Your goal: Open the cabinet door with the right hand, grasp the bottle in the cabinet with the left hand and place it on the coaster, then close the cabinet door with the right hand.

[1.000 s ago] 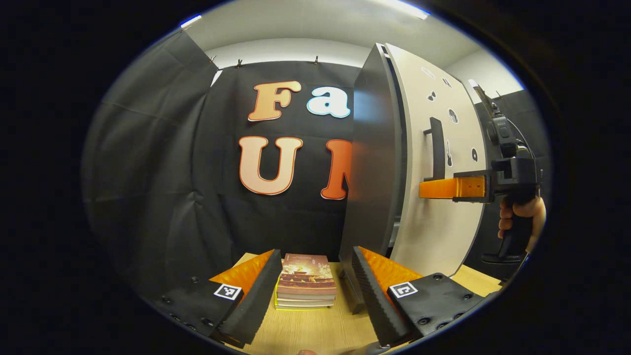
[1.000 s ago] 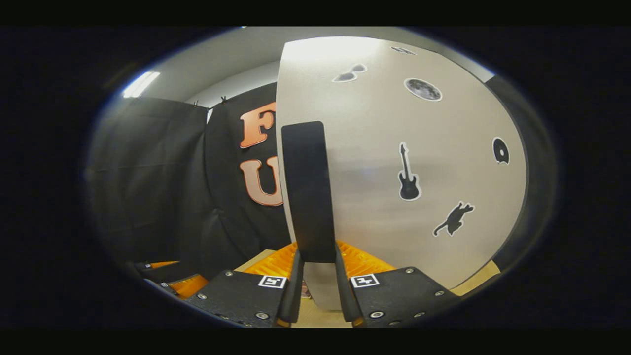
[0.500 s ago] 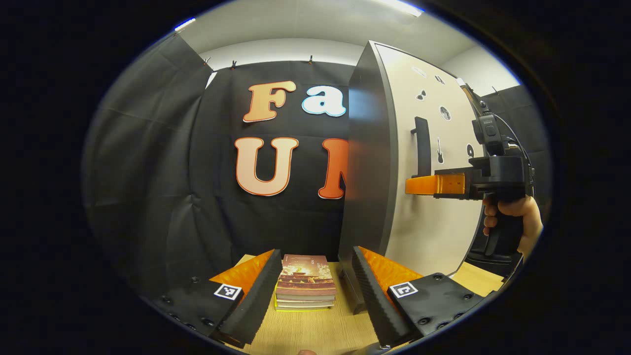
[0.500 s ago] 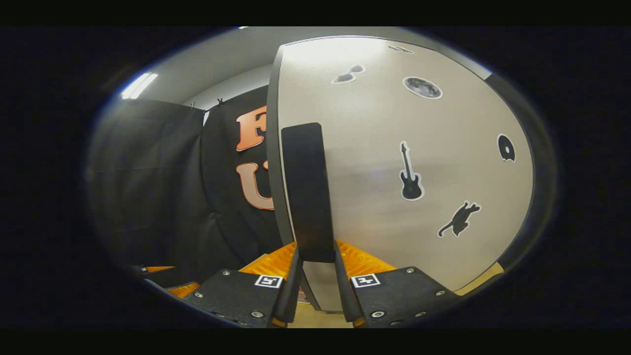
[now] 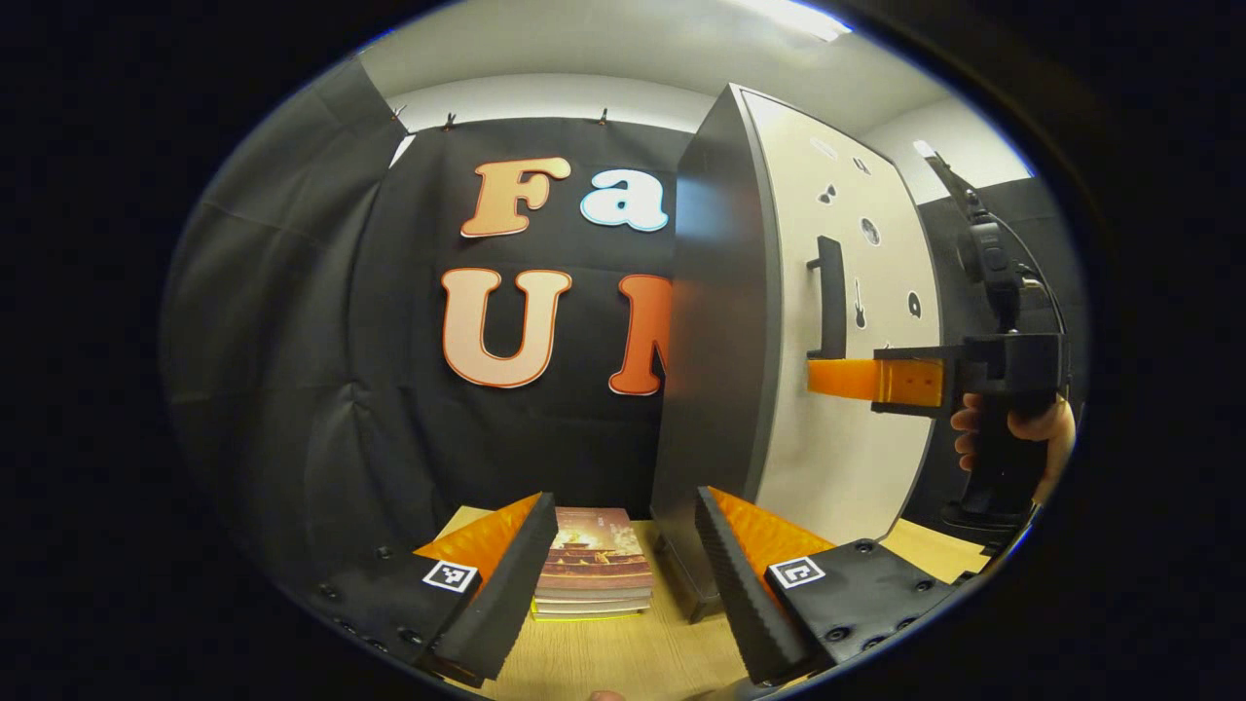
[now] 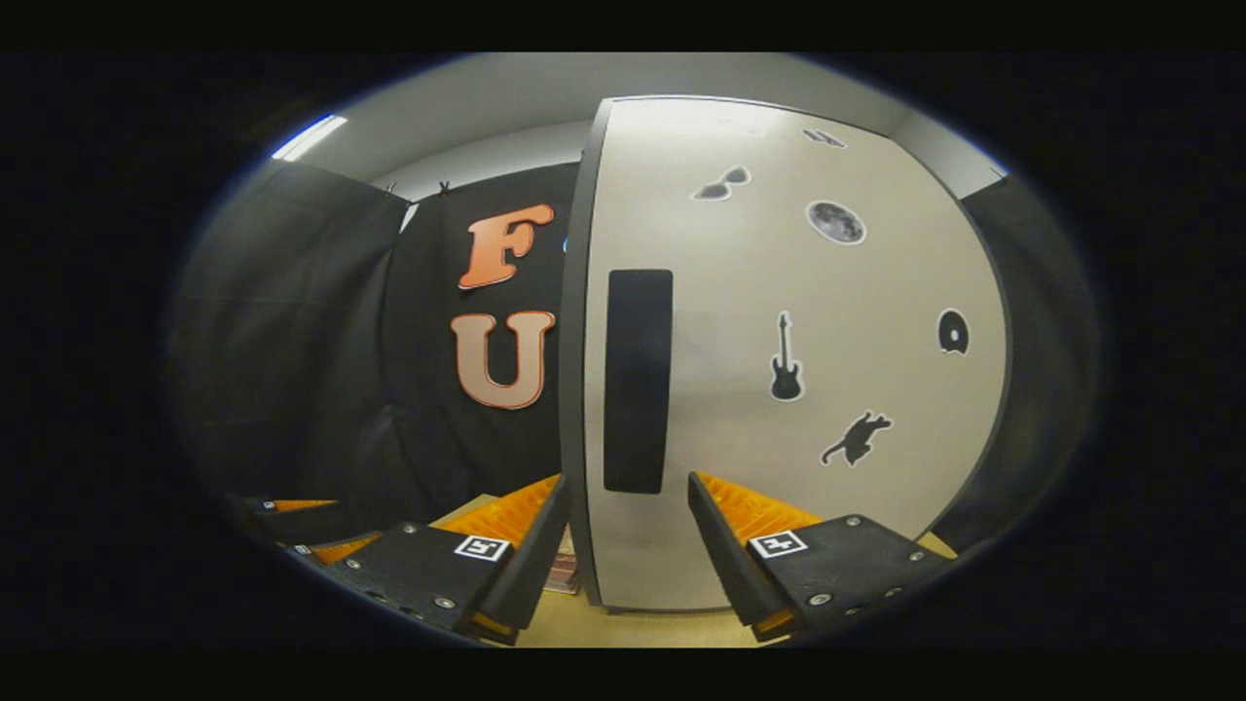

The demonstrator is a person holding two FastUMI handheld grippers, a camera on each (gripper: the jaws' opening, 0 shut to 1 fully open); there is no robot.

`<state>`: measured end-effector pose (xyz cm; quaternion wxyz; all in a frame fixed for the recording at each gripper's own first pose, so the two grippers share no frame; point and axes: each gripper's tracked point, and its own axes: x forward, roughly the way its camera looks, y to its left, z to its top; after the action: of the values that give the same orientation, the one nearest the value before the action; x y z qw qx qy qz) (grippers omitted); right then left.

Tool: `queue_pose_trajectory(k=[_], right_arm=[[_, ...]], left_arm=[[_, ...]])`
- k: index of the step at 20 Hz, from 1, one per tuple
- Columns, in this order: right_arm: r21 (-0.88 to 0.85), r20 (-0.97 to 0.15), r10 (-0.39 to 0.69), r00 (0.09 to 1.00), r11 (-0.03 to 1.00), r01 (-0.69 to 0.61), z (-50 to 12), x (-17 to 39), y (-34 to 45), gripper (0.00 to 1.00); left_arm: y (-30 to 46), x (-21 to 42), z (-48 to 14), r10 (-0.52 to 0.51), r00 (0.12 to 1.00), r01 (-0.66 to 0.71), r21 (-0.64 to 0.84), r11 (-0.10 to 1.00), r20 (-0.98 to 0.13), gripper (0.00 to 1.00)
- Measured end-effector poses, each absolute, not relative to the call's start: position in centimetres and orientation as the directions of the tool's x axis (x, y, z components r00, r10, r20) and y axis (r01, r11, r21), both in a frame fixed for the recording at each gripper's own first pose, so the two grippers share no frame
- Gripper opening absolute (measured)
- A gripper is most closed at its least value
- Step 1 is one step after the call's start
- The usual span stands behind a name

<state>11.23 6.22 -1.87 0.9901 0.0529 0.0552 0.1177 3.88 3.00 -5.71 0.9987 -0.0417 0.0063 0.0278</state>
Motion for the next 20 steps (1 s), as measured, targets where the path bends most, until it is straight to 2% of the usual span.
queue_pose_trajectory(k=[5,20], right_arm=[[0.120,-0.073,0.214,0.974,0.971,-0.205,-1.6,8.5,4.5,0.92],[0.065,-0.013,0.264,0.965,0.963,-0.262,-3.3,0.2,-3.2,0.92]], left_arm=[[2.4,3.3,-5.2,0.077,0.997,-0.077,-0.073,0.994,-0.010,0.94],[-5.4,-3.7,-1.0,0.251,0.967,-0.250,-0.029,0.968,0.043,0.93]])
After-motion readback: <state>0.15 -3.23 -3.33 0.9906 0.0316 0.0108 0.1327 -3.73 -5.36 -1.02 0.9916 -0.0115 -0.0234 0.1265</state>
